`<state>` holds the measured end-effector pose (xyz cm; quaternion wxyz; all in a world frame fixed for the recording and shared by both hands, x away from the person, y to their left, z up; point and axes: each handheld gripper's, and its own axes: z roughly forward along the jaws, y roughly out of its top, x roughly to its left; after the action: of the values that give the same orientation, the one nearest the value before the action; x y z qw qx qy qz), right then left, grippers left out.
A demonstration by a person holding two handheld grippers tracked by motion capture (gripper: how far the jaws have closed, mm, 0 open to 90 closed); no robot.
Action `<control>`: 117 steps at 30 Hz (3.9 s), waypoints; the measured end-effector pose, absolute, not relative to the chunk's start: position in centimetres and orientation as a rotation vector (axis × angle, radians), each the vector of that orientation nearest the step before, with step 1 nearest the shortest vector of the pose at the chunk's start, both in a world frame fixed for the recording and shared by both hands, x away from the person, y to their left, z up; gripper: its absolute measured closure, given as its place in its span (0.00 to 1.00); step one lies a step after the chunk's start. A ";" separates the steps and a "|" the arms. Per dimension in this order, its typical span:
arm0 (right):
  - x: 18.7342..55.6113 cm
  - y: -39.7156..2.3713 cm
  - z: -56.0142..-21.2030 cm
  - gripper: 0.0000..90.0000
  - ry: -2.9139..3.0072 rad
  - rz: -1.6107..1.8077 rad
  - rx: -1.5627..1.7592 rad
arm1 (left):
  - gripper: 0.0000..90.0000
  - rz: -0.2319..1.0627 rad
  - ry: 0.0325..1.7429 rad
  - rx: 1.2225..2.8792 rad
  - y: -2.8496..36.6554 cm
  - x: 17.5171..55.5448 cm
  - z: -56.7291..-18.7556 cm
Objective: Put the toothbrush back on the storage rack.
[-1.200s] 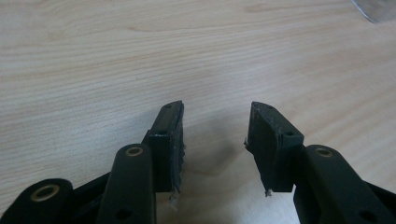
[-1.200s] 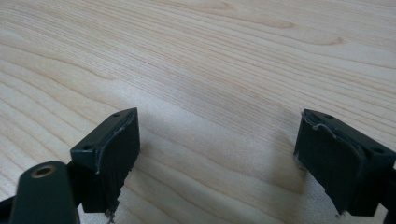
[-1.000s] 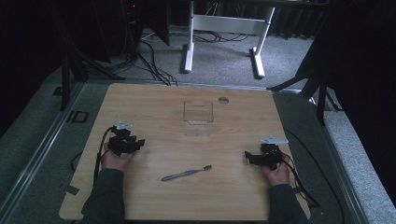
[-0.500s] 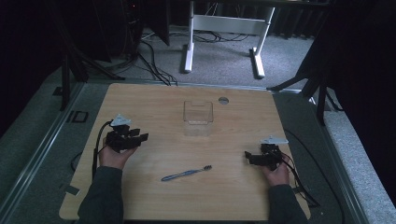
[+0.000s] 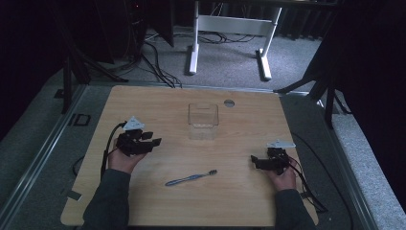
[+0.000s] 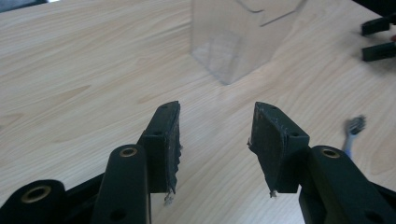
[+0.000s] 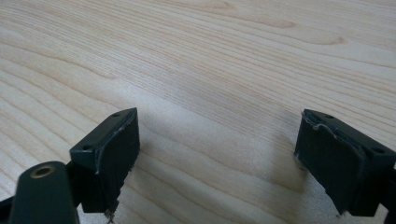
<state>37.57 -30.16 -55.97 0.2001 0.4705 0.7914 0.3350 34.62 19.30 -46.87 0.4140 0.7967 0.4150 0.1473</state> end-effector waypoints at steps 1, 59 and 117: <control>37.6 -30.2 -56.0 0.15 2.212 0.937 1.315 | 0.59 0.363 1.033 2.008 19.0 34.6 -46.9; 37.6 -30.2 -56.0 0.15 2.212 0.937 1.314 | 0.66 0.175 0.712 2.288 10.0 34.8 -47.0; 37.6 -30.1 -56.0 0.15 2.218 0.940 1.307 | 0.72 0.113 0.644 2.633 4.9 33.4 -50.0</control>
<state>37.56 -30.14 -55.97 0.1991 0.4674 0.7931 0.3360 33.42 4.85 -49.96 0.2125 0.9483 0.2320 0.0407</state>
